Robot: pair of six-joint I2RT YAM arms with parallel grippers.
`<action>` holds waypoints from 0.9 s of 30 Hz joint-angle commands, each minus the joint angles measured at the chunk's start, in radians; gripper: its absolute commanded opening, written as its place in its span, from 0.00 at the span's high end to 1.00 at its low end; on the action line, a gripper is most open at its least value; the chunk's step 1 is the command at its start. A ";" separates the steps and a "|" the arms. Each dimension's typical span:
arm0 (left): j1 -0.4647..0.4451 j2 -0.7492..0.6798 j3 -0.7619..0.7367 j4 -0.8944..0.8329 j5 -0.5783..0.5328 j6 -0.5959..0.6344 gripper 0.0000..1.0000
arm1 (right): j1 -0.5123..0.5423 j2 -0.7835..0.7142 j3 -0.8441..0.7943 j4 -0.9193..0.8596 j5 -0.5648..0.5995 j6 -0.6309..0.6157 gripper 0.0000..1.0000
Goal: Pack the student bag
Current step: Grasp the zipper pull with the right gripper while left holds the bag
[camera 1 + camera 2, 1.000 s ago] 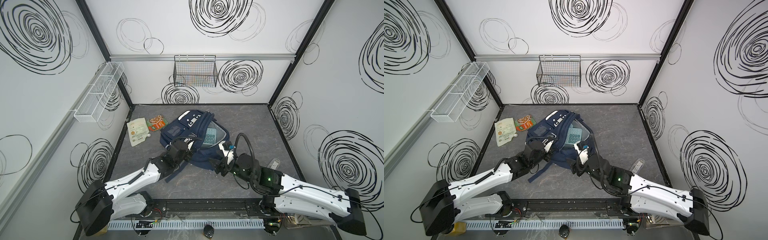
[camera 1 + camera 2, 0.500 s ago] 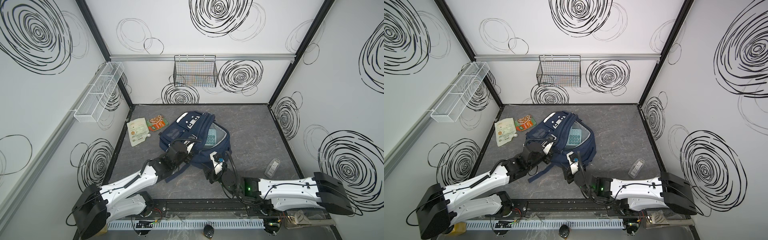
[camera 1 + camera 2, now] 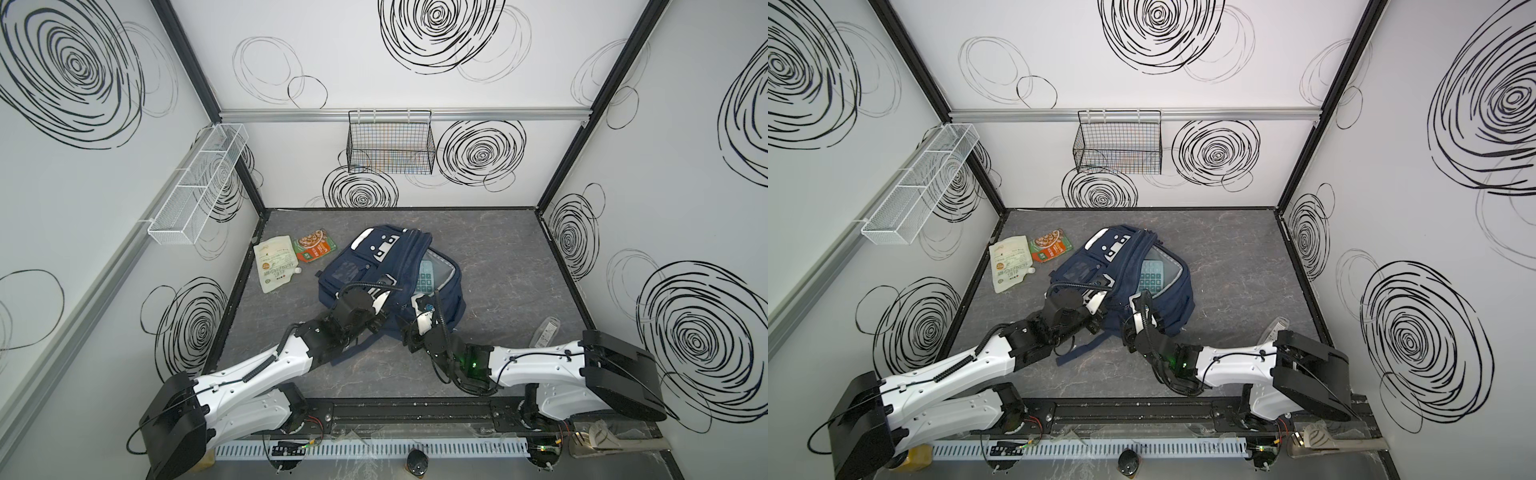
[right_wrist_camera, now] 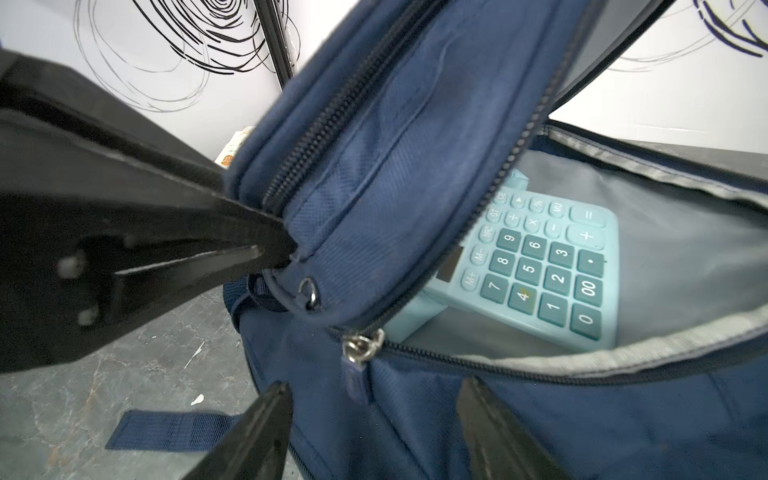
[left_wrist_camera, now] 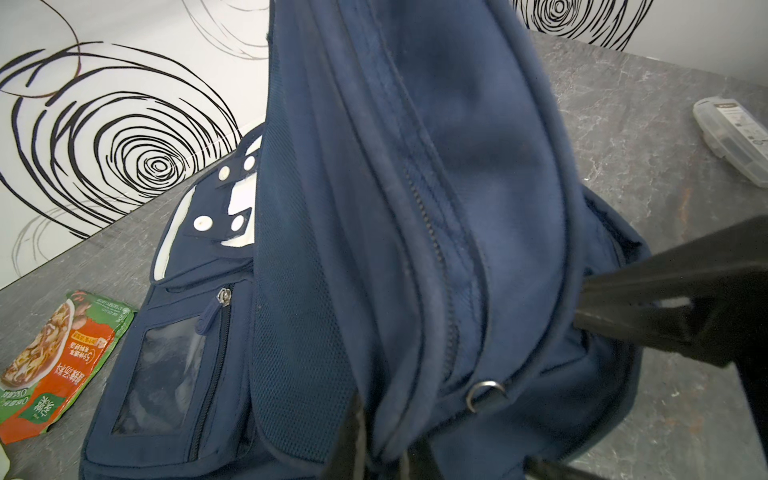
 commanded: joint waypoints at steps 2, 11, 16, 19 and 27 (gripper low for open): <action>-0.010 -0.044 0.020 0.137 0.022 -0.029 1.00 | -0.019 0.057 0.027 0.063 0.015 -0.008 0.31; -0.011 -0.060 0.015 0.141 0.035 -0.029 1.00 | -0.059 0.128 0.073 0.093 -0.015 0.031 0.44; -0.006 -0.049 0.016 0.140 0.034 -0.029 1.00 | -0.083 0.102 0.048 0.105 -0.076 0.059 0.61; -0.001 -0.043 0.021 0.131 0.028 -0.022 0.98 | -0.092 0.059 0.025 0.096 -0.114 0.072 0.67; 0.012 -0.052 0.017 0.127 0.001 0.012 0.92 | -0.103 -0.050 -0.016 0.038 -0.323 0.081 0.91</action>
